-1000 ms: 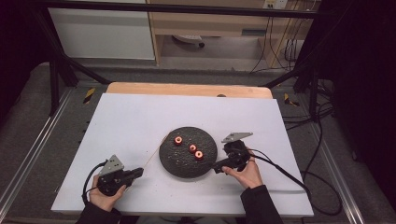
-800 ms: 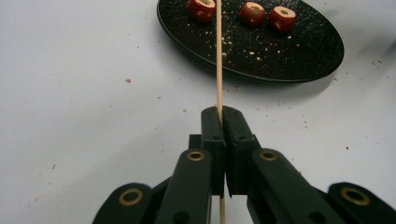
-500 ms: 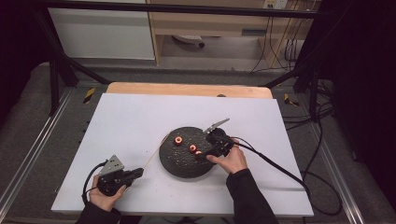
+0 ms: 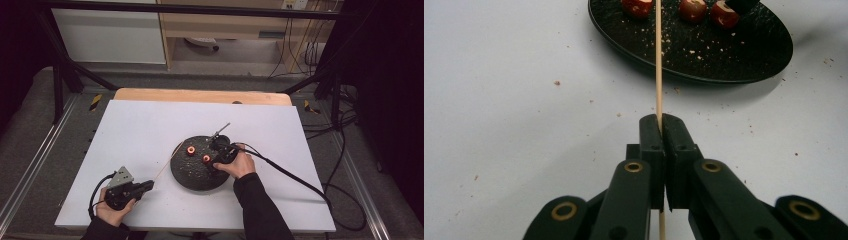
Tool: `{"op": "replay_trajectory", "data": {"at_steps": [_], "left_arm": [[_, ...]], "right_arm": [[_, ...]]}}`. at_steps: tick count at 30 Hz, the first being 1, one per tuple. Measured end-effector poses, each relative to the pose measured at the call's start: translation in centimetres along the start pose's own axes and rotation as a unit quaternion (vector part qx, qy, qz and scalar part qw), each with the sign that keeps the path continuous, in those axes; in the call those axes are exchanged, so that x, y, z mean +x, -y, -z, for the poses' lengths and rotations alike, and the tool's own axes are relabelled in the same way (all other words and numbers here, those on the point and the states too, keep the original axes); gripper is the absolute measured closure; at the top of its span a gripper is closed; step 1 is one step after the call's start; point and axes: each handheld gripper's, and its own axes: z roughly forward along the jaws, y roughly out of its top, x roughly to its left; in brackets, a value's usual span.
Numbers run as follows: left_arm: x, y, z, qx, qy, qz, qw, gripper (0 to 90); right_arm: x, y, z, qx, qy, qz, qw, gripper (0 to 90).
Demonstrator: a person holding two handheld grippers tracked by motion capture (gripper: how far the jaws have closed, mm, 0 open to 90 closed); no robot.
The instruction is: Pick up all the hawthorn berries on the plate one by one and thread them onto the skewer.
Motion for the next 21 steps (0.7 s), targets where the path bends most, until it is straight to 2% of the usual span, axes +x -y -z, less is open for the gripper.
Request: {"op": "replay_trajectory", "data": {"at_steps": [4,9,12,14,21], "left_arm": [[-0.08,0.01,-0.01,0.000,0.000,-0.002,1.0000,87.5],[-0.09,0.02,-0.04,0.000,0.000,-0.003,1.0000,87.5],[-0.15,0.03,-0.09,0.001,0.001,-0.004,1.0000,87.5],[-0.19,0.03,-0.14,0.002,0.002,-0.005,1.0000,87.5],[-0.22,0.03,-0.15,0.002,0.002,-0.005,1.0000,87.5]], "right_arm": [[-0.21,-0.17,-0.33,0.012,-0.002,-0.008,0.9999,49.2],[-0.44,-0.31,-0.74,0.023,-0.019,-0.018,0.9994,54.2],[-0.57,-0.37,-0.82,0.027,-0.022,-0.024,0.9991,57.3],[-0.59,-0.41,-0.80,0.030,-0.026,-0.034,0.9986,59.5],[-0.74,-0.49,-0.80,0.035,-0.030,-0.043,0.9980,59.9]]}}
